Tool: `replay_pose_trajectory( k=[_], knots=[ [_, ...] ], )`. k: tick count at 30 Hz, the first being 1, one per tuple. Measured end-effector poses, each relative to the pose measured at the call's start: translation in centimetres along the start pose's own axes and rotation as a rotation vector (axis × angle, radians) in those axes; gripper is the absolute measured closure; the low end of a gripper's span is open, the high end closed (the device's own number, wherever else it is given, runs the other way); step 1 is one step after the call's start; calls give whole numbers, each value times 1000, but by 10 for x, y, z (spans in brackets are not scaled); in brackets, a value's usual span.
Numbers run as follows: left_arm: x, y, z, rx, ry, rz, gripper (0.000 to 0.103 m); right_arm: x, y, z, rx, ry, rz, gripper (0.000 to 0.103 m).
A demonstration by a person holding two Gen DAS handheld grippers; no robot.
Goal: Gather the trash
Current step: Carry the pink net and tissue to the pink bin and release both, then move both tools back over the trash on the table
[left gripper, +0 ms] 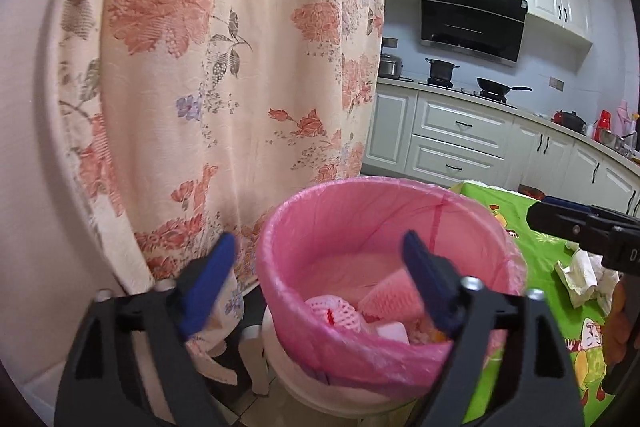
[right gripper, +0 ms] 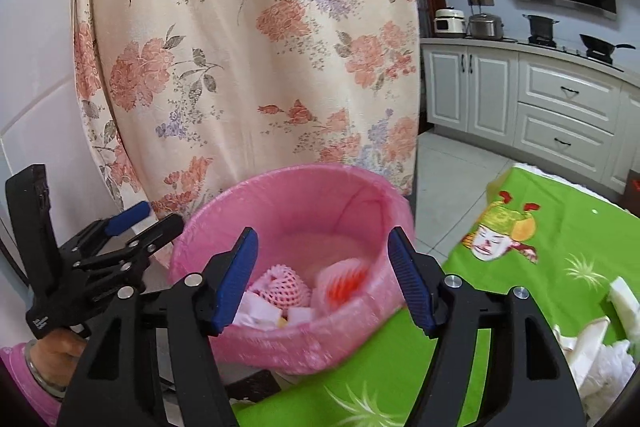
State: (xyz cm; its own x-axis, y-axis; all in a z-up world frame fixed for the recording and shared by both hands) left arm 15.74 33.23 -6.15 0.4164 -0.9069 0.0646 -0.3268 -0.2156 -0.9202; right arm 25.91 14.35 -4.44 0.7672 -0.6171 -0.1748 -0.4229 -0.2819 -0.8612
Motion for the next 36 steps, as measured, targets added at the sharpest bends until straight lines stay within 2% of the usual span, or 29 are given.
replay_pose_trajectory(
  k=[2,11,17,26,36],
  knots=[
    [6,3,-9,13,-8,-6,5,3,5,-8,11,25,-5,31],
    [52,25,-35,2,26,25,5,20,42,-55,40,151,-56,19],
    [105,43,-51,-17,123,37,5,51,68,-85,34,219,-22,19],
    [190,75,-64,-63,221,131,5,95,108,-137,31,329,7,19],
    [260,91,-66,-95,333,210,5,170,142,-193,39,469,162,19]
  ],
)
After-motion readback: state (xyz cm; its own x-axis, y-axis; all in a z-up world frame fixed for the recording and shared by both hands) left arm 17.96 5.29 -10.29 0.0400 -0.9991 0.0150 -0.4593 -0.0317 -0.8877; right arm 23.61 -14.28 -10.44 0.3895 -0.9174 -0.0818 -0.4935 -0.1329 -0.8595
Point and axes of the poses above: each gripper's, at about its wrist camera, not at the fingertips, and z roughly the way its jaws point, x to its right, y to its underside, the point moved 6 cm from there along z, roughly the way its jaws point, and after that the axes turned 1 degree about -y, right-handed, at the moved point
